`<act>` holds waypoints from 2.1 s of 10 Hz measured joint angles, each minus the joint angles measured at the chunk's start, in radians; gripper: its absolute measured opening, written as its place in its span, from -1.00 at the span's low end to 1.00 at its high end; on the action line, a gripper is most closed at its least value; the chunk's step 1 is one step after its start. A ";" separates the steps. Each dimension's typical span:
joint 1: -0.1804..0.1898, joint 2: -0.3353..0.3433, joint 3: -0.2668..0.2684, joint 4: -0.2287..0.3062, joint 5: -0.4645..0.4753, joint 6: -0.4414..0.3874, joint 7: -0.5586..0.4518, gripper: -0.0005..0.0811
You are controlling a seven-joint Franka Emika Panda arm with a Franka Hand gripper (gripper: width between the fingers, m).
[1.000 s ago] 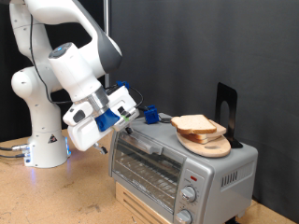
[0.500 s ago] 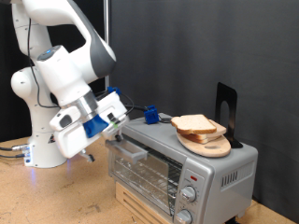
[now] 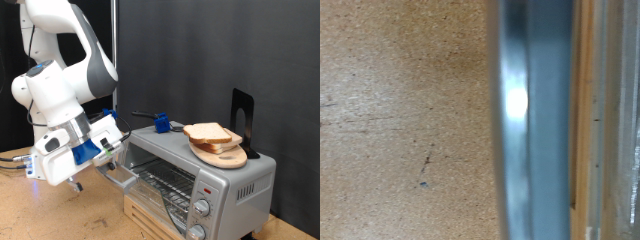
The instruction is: Make a piece of toast with the oven
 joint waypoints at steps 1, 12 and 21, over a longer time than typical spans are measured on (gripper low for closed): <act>-0.002 0.013 -0.007 0.007 0.003 -0.003 -0.018 0.99; -0.052 0.305 0.026 0.109 0.142 0.160 -0.085 0.99; -0.146 0.515 0.136 0.231 0.330 0.200 -0.226 0.99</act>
